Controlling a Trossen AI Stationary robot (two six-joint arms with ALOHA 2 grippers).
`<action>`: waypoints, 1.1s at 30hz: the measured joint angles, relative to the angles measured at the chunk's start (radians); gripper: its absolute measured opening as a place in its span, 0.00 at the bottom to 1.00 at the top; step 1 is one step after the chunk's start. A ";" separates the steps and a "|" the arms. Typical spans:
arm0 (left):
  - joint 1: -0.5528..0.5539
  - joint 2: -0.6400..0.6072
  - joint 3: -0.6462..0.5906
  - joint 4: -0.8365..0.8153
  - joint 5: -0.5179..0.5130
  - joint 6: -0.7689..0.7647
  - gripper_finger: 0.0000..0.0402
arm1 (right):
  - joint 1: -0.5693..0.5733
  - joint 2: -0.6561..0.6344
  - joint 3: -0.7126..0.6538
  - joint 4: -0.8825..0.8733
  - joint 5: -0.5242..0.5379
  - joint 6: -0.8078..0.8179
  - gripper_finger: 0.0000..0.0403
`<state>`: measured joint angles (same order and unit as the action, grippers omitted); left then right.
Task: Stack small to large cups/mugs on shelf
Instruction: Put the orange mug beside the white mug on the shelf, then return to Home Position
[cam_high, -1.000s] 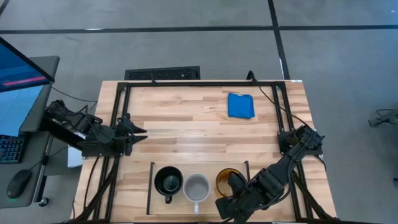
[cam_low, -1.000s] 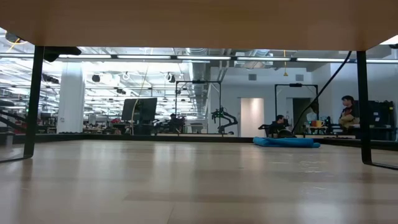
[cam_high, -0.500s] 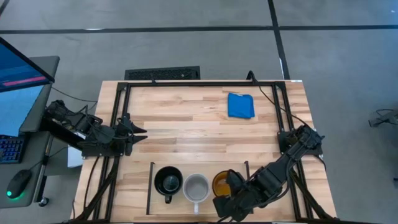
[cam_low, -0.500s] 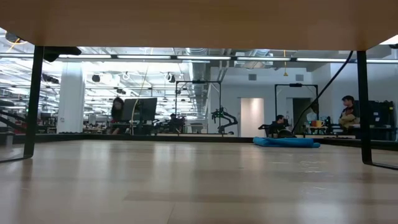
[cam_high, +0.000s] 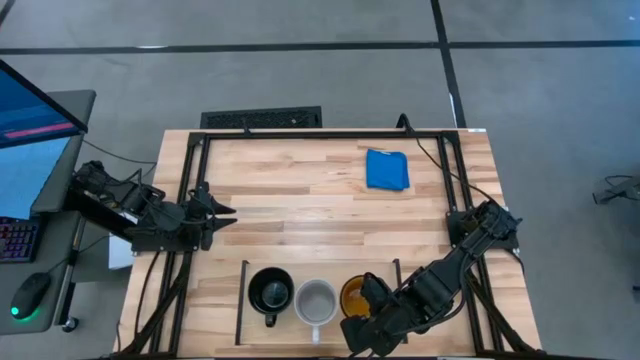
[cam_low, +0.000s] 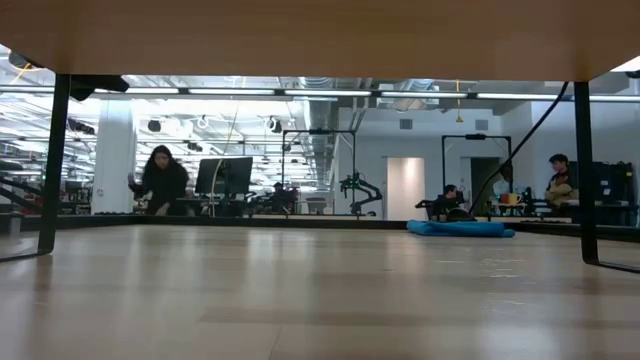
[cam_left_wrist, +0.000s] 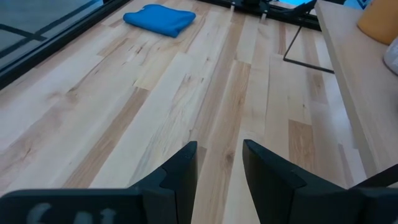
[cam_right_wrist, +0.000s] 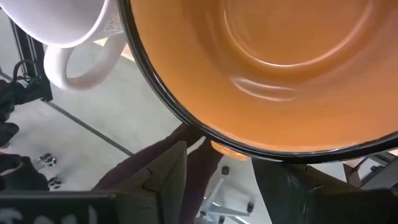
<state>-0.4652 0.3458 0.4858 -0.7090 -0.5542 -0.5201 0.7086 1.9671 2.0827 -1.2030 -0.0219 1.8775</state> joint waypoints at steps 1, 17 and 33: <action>0.000 0.000 0.000 0.000 0.000 0.000 0.30 | 0.000 0.000 0.000 0.000 0.000 -0.001 0.51; 0.000 0.000 0.000 0.000 0.000 0.000 0.30 | 0.010 -0.024 0.001 -0.021 -0.006 0.007 0.50; 0.000 0.000 0.000 0.000 -0.001 0.000 0.30 | -0.020 -0.156 0.001 -0.154 0.081 -0.152 0.50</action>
<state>-0.4652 0.3458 0.4858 -0.7094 -0.5549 -0.5201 0.6886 1.8113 2.0834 -1.3571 0.0594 1.7255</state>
